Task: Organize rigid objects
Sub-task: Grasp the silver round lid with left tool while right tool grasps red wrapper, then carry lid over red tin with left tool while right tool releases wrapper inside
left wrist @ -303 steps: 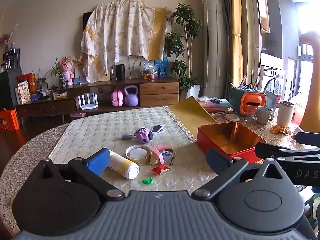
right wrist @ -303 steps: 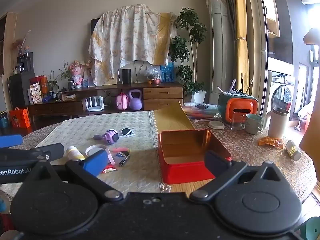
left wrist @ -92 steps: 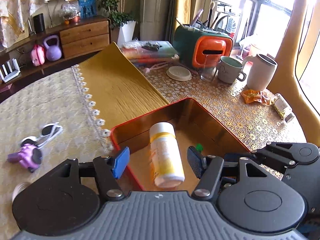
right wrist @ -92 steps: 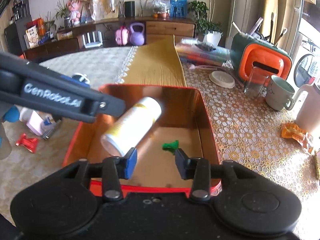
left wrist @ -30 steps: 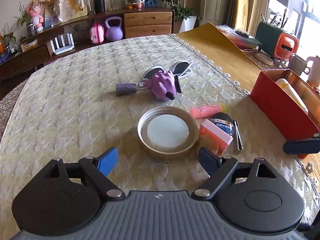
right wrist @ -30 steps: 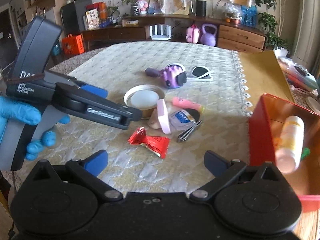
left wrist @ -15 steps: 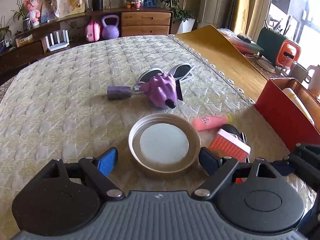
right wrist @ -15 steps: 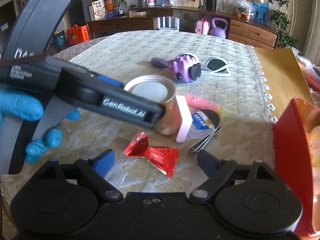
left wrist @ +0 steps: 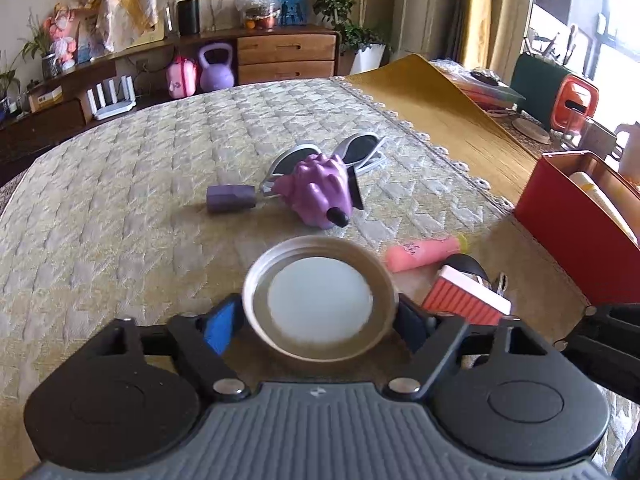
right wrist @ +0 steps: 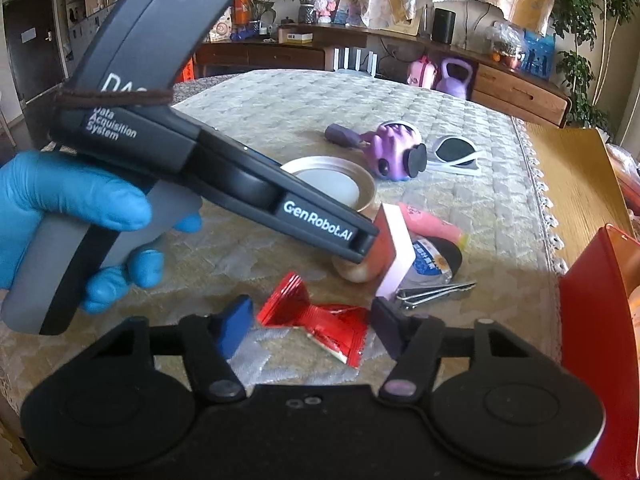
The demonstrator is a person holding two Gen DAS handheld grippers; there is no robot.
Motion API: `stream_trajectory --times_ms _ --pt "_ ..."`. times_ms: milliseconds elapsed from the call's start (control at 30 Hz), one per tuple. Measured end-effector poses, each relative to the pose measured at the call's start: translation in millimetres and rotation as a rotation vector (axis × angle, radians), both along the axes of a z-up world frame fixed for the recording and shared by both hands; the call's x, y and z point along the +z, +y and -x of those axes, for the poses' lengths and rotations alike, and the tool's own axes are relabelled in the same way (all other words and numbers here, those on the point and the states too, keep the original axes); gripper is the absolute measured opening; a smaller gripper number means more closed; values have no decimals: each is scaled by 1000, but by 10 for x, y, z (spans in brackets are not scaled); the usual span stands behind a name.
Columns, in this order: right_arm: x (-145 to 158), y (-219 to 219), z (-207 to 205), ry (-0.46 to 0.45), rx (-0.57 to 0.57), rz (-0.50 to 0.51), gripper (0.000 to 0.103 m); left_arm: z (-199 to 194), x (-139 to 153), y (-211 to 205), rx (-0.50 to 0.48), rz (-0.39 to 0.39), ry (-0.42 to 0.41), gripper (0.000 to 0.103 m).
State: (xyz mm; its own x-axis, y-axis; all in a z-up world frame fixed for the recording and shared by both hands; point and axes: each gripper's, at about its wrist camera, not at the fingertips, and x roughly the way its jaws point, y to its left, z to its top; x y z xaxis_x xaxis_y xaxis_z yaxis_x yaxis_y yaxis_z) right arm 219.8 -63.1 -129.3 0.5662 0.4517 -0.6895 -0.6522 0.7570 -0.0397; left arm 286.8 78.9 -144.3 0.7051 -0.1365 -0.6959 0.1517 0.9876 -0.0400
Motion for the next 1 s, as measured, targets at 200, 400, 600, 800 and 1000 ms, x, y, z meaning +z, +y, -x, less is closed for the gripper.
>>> stream_trajectory --times_ms 200,400,600,800,1000 --pt "34 -16 49 -10 -9 11 47 22 0 -3 1 -11 1 77" --pt "103 -103 151 -15 -11 3 47 138 42 26 19 -21 2 77" --pt "276 -291 262 -24 -32 -11 47 341 236 39 39 -17 14 77" --pt "545 -589 362 -29 -74 -55 47 564 526 -85 16 -11 14 77" --pt "779 -922 436 -34 -129 -95 47 743 792 -352 -34 -6 3 77"
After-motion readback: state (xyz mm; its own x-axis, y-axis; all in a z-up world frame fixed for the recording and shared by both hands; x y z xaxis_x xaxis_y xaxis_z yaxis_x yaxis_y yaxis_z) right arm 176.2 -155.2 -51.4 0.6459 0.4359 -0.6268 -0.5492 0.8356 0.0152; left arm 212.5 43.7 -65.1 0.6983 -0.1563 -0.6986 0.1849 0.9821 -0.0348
